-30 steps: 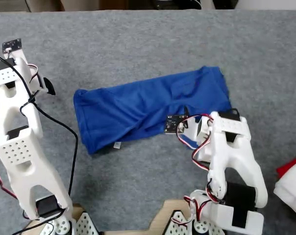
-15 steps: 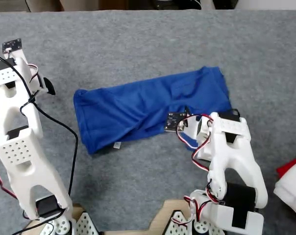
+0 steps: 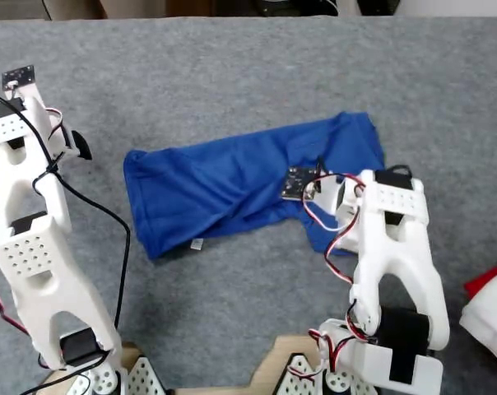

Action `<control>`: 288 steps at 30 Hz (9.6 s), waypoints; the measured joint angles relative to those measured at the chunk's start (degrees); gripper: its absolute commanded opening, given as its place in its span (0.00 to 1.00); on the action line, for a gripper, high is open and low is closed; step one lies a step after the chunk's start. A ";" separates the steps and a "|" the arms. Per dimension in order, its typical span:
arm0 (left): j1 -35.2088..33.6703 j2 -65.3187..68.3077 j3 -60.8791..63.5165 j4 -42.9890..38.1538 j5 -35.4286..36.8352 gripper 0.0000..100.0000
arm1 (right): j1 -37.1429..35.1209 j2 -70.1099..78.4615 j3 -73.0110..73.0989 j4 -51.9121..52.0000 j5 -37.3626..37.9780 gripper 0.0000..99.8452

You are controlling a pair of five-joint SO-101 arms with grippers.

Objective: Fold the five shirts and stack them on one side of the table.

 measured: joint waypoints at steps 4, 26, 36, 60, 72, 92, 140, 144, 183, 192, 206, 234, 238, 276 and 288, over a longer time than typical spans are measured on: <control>0.00 0.00 0.00 0.00 0.00 0.26 | 0.00 0.00 0.18 0.26 0.53 0.20; -0.09 0.00 0.00 0.00 0.00 0.26 | 0.00 10.29 -0.09 -1.14 0.62 0.19; -1.14 0.00 0.00 0.00 0.00 0.26 | 0.09 10.37 0.35 -0.62 0.62 0.00; -1.14 0.00 0.00 0.00 0.00 0.26 | -6.77 12.92 -26.29 10.11 -1.05 0.00; -1.14 0.00 0.00 0.00 0.00 0.26 | -7.65 38.15 -57.85 13.63 -1.05 0.01; -1.14 0.00 0.00 0.00 0.00 0.26 | -2.81 42.81 -81.76 34.46 -0.26 0.39; 0.62 0.00 0.00 0.00 0.00 0.26 | -39.12 -56.79 51.34 -11.16 -19.87 0.39; 0.79 0.00 0.00 0.00 0.00 0.26 | -39.12 -62.68 53.63 -9.85 -19.87 0.39; 2.11 0.00 -9.23 9.14 0.00 0.22 | -39.12 -88.70 55.65 4.66 -20.04 0.39; 2.11 0.00 -10.11 9.67 0.00 0.22 | -39.12 -88.70 55.65 4.66 -20.04 0.39; 2.11 0.00 -10.11 9.67 0.00 0.22 | -39.12 -88.70 55.65 4.66 -20.04 0.39; 2.11 0.00 -10.55 15.38 0.00 0.22 | -39.12 -88.70 55.65 4.66 -20.04 0.39; 2.11 0.00 -10.55 15.38 0.00 0.22 | -39.12 -88.70 55.65 4.66 -20.04 0.39; 12.22 -0.18 6.59 0.97 5.27 0.22 | -39.38 -89.05 55.65 4.84 -20.04 0.39; 12.22 -0.18 6.86 -0.62 5.27 0.22 | -24.53 -88.88 46.95 7.47 -12.75 0.39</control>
